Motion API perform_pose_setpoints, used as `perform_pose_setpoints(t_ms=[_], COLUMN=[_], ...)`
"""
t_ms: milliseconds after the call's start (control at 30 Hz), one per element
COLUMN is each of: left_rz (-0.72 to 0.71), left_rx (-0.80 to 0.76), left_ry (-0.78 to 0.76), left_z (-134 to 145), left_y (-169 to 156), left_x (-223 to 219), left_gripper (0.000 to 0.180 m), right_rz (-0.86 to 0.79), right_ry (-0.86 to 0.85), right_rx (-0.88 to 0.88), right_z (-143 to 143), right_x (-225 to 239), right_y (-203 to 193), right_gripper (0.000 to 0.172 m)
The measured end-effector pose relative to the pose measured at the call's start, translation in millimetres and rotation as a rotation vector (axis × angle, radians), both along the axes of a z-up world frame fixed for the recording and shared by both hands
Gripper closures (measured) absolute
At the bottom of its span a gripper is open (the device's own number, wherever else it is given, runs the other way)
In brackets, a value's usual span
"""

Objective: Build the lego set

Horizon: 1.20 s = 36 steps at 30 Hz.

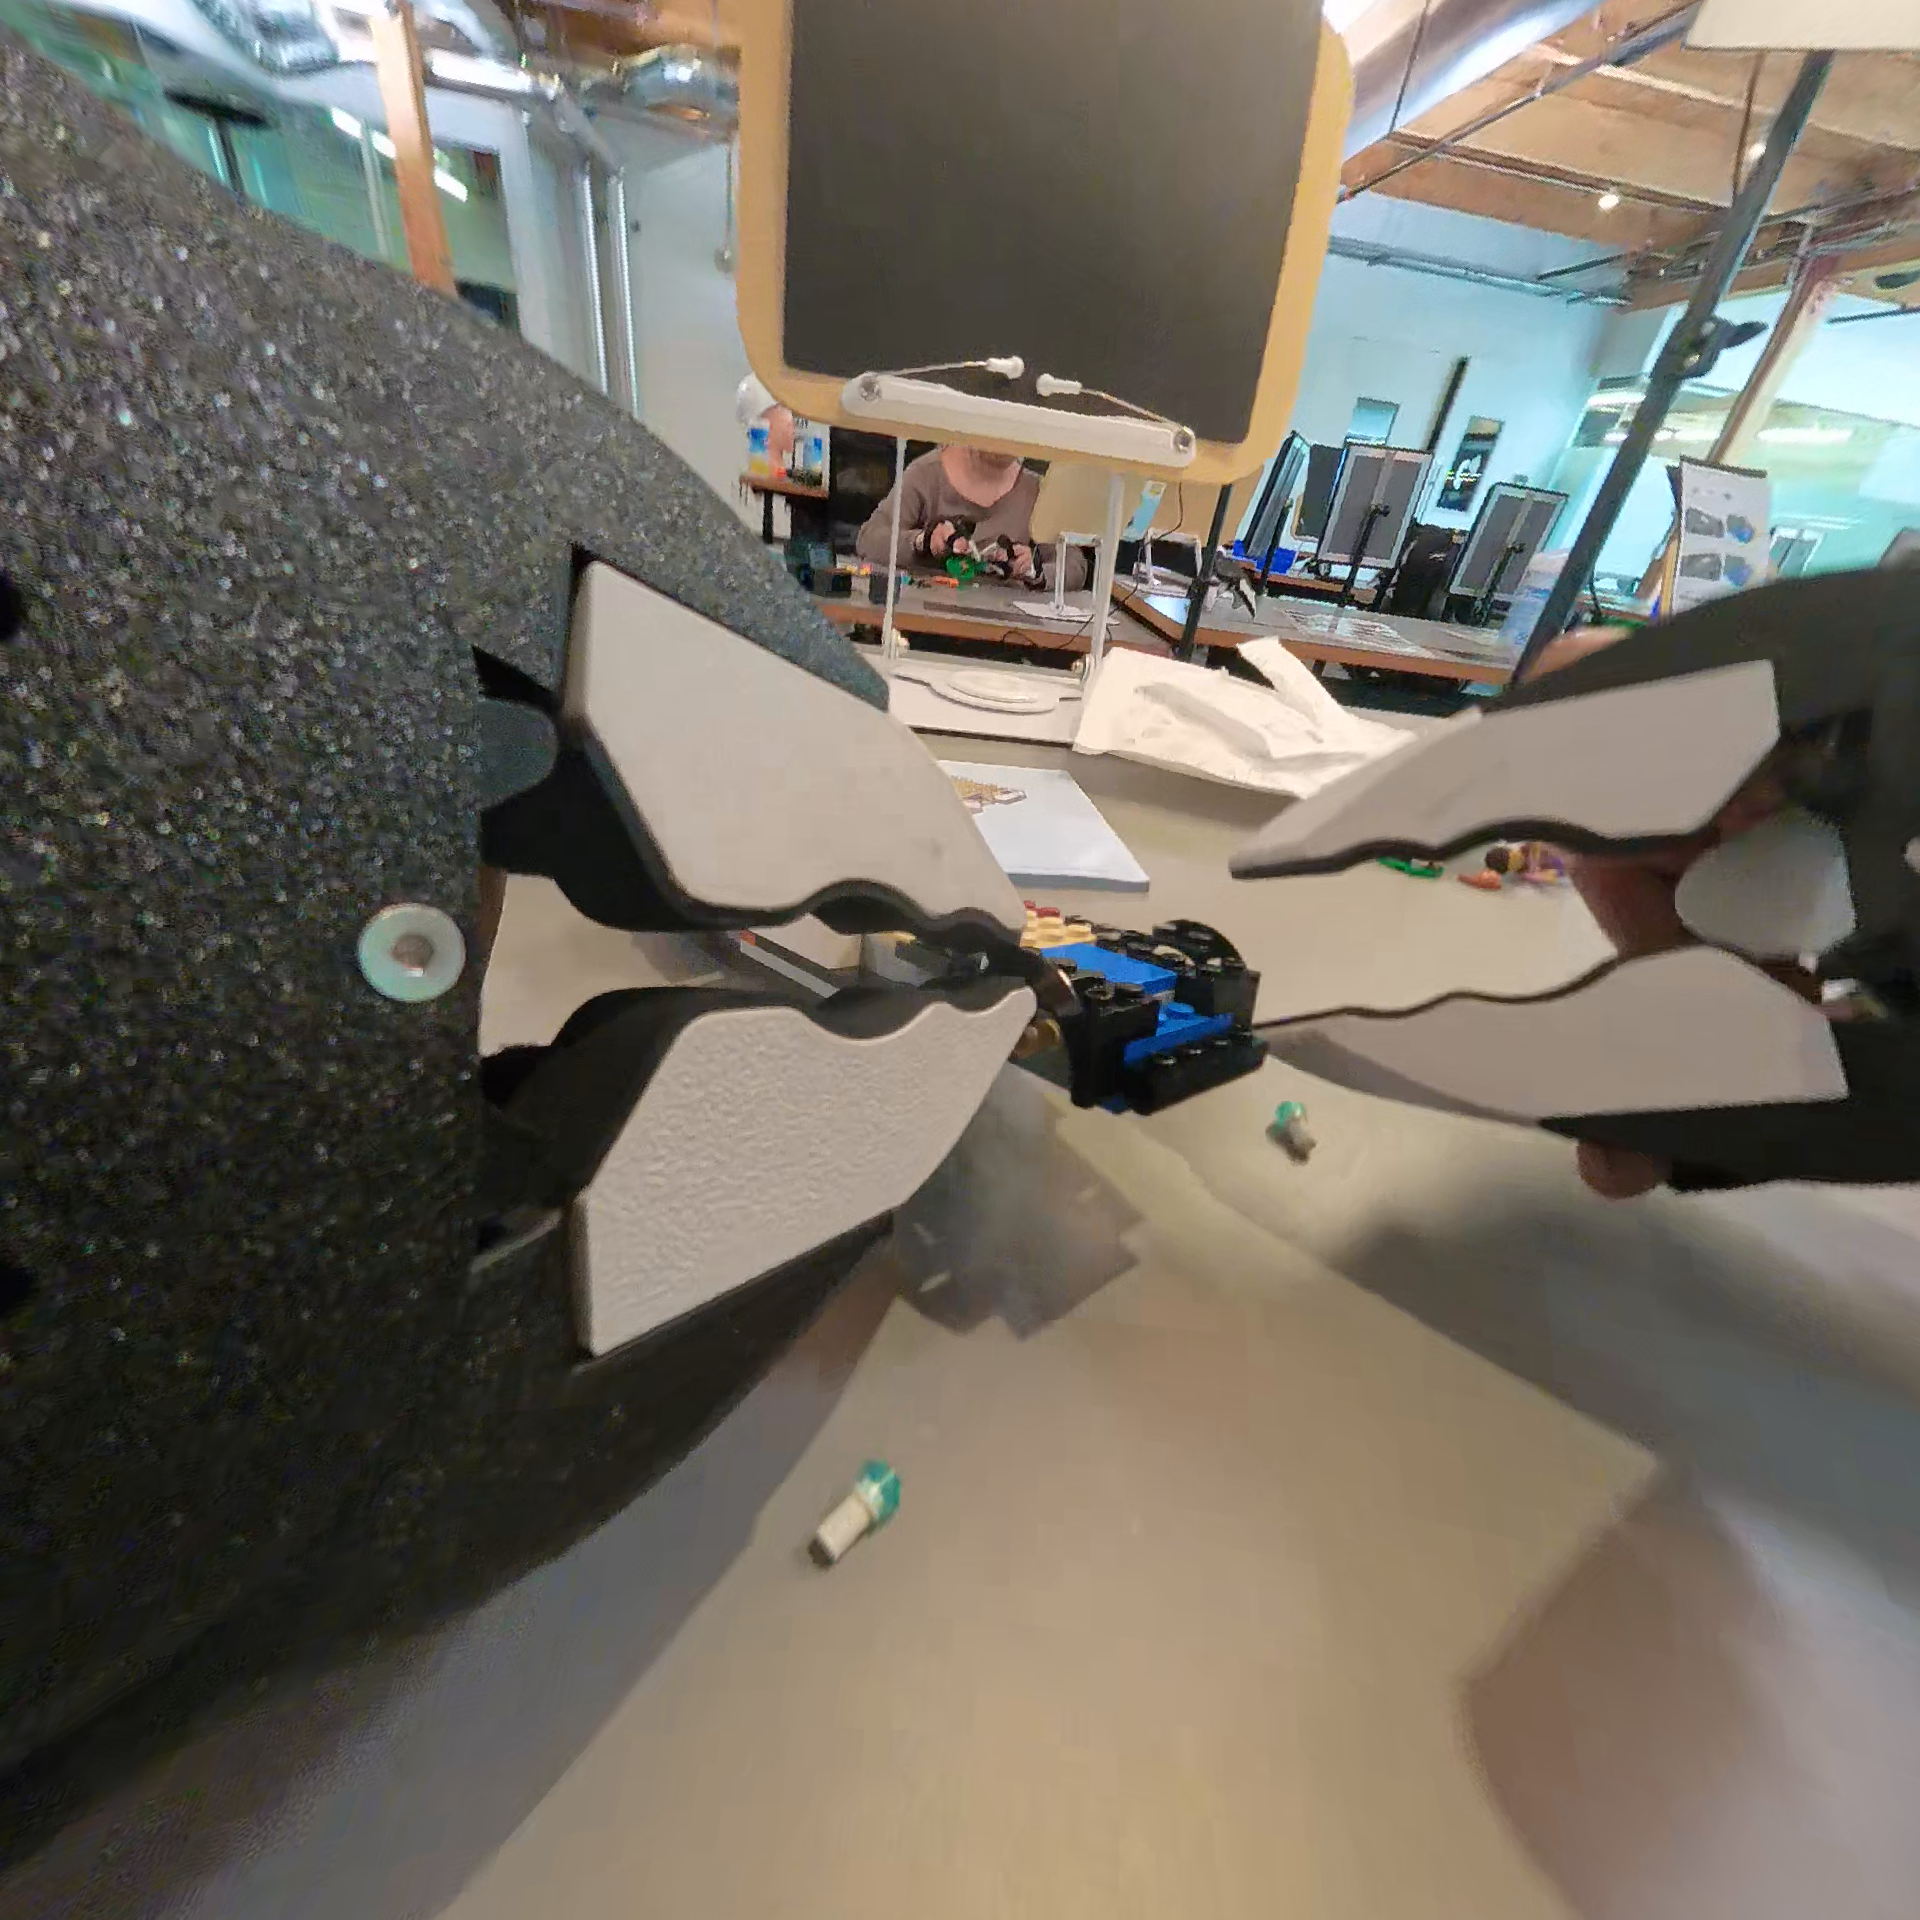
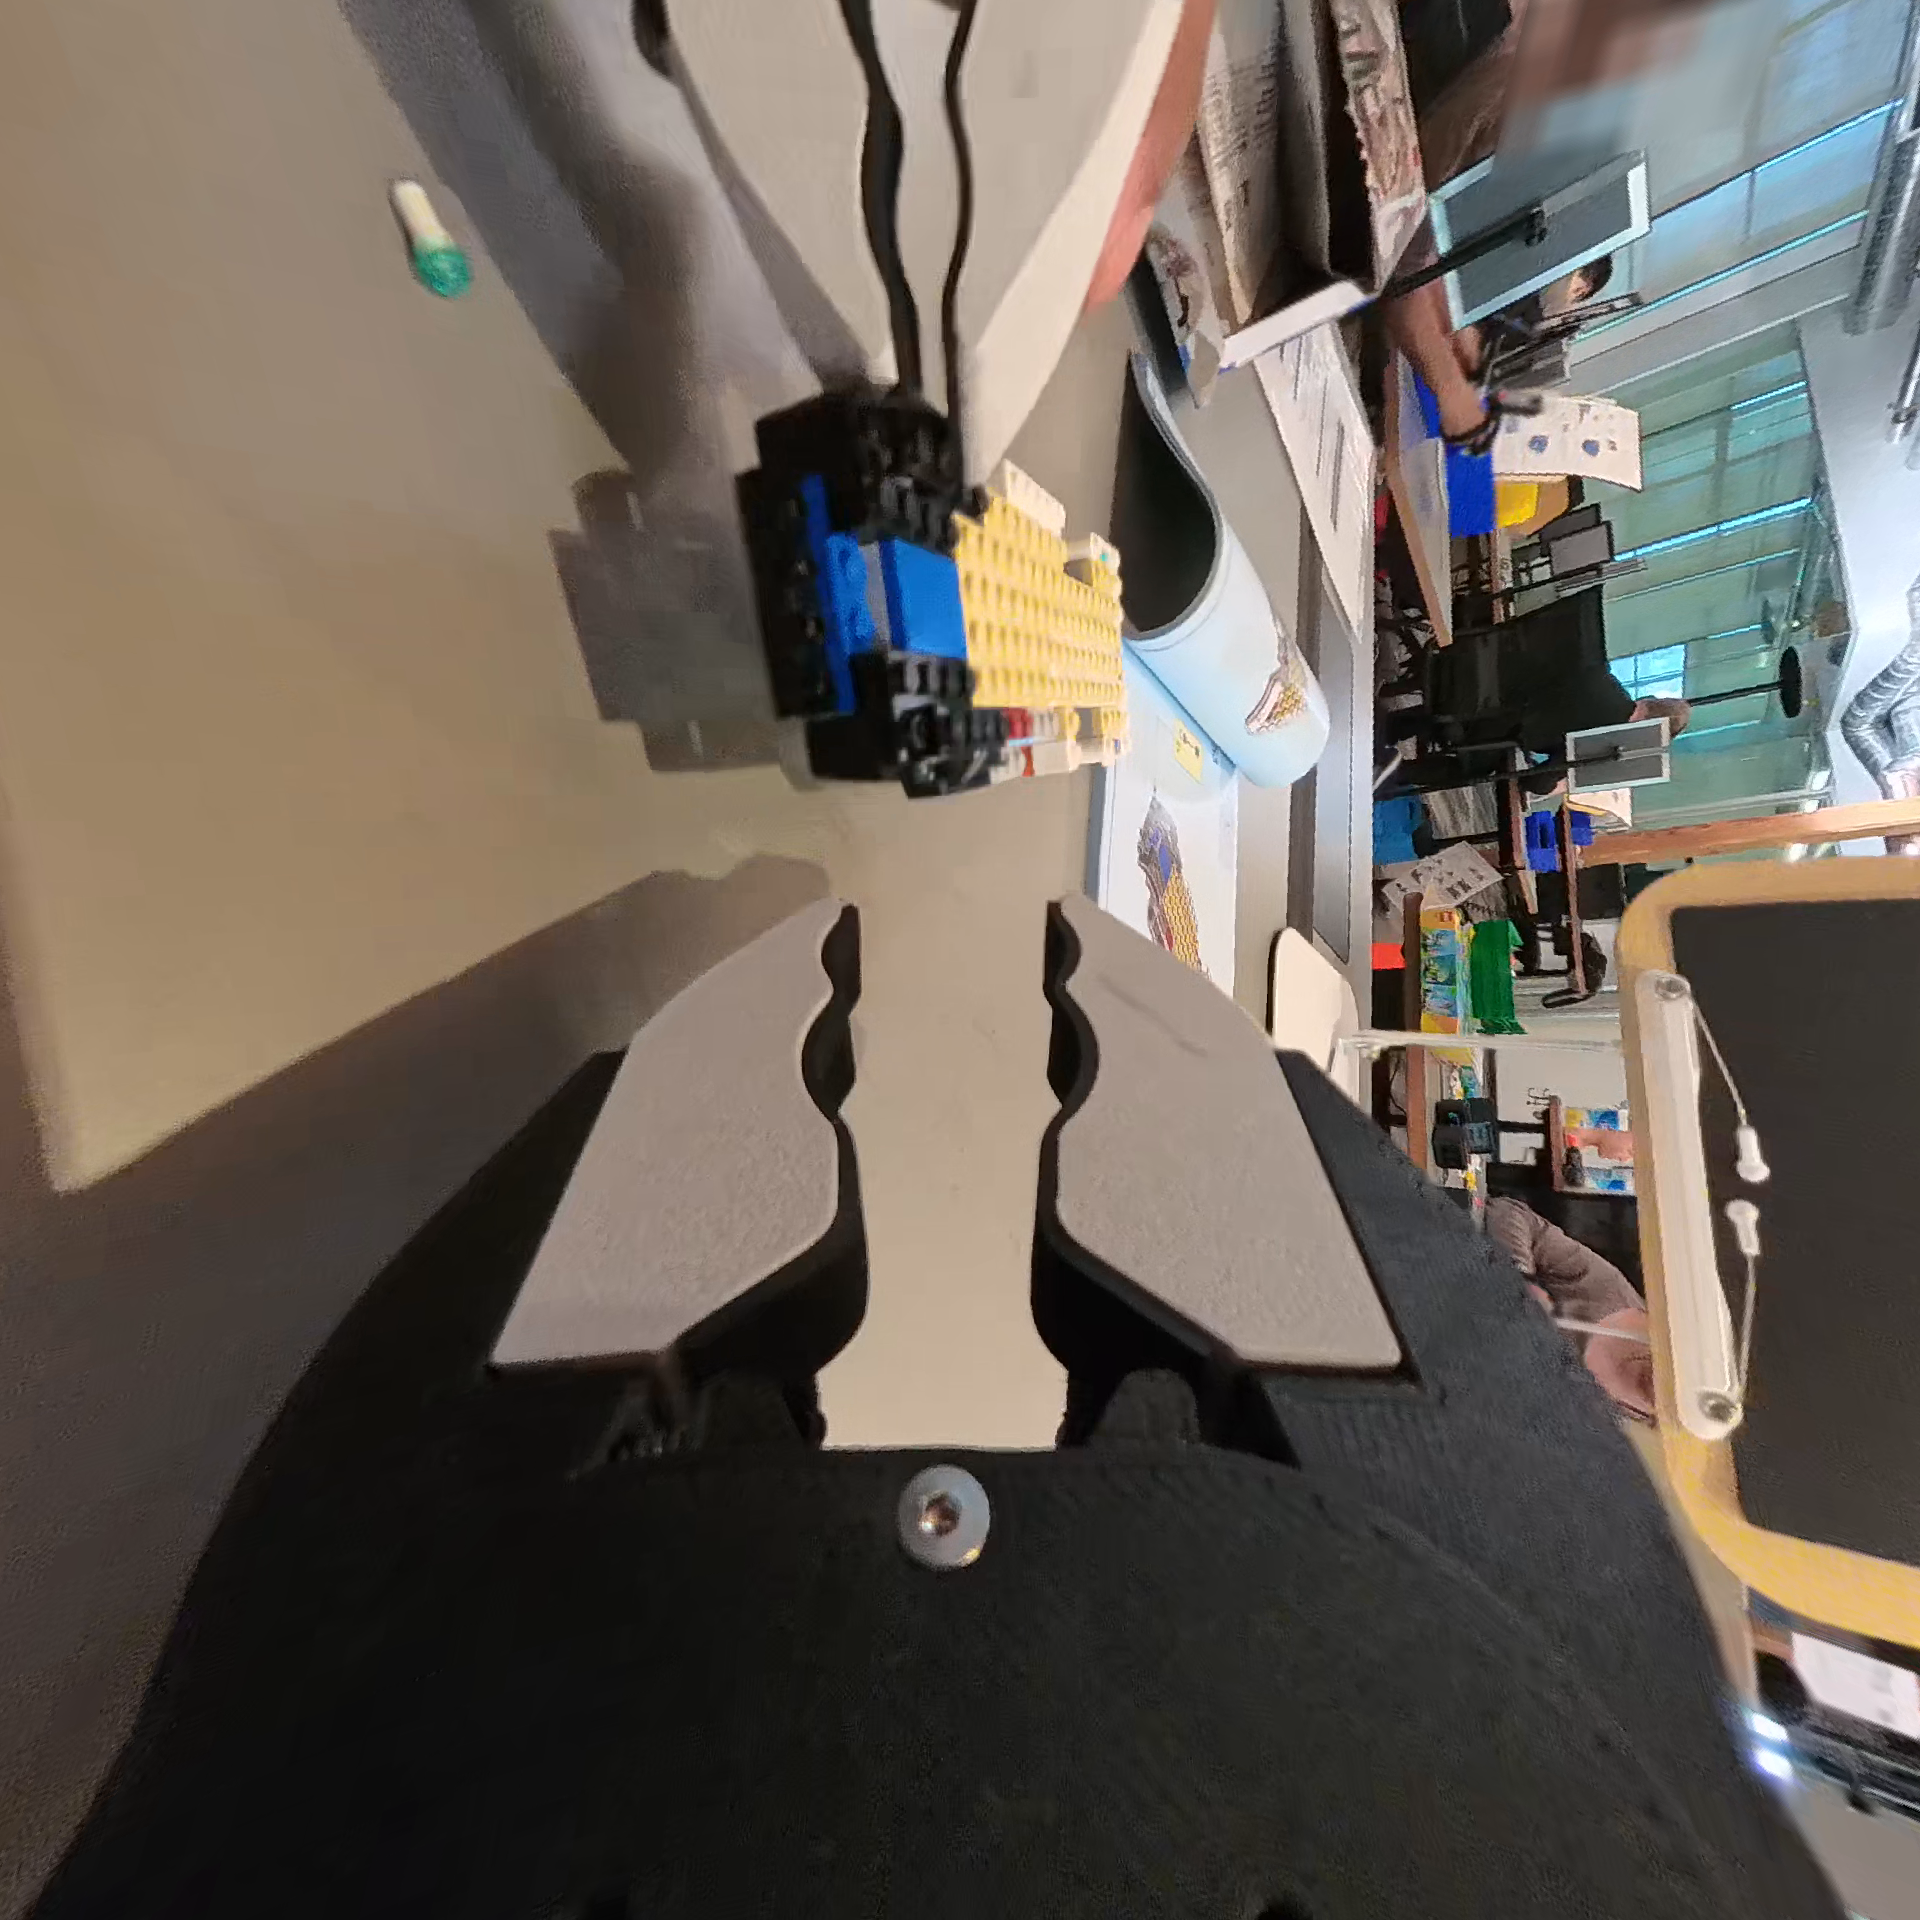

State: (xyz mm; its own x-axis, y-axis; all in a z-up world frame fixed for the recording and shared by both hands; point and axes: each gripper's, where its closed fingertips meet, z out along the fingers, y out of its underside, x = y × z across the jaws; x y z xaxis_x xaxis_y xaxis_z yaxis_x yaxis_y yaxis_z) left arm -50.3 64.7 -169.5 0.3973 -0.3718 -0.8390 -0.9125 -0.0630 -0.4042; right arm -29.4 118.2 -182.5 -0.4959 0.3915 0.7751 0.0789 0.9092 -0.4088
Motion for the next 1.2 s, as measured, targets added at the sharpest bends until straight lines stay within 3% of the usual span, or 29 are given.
perform_pose_setpoints(t_ms=[167,333,467,633,900,1200], left_rz=[-0.003,-0.034,-0.059,-0.101,-0.197,-0.188], left_rx=[0.024,0.039,0.050,0.056,0.056,0.069], left_ry=[-0.128,-0.256,-0.344,-0.509,-0.788,-0.843], left_z=[22.0,43.0,58.1,75.4,91.2,88.1], left_y=[1.5,1.0,-0.6,-5.8,-13.8,-17.3], left_x=[-4.5,-4.8,-5.8,-11.0,-25.0,-31.8], left_gripper=[0.176,0.175,0.175,0.175,0.176,0.176], right_rz=[0.034,0.131,0.242,0.337,0.361,0.370], right_ry=[0.050,0.143,0.175,0.129,0.030,0.015], right_rx=[-0.120,-0.278,-0.399,-0.527,-0.693,-0.781], right_z=[6.8,35.8,56.0,72.0,85.6,87.2], right_x=[-7.6,-22.8,-30.7,-34.2,-44.8,-52.0], right_y=[-5.4,-25.4,-40.5,-57.3,-70.8,-80.8], right_gripper=[0.129,0.119,0.122,0.139,0.140,0.139])
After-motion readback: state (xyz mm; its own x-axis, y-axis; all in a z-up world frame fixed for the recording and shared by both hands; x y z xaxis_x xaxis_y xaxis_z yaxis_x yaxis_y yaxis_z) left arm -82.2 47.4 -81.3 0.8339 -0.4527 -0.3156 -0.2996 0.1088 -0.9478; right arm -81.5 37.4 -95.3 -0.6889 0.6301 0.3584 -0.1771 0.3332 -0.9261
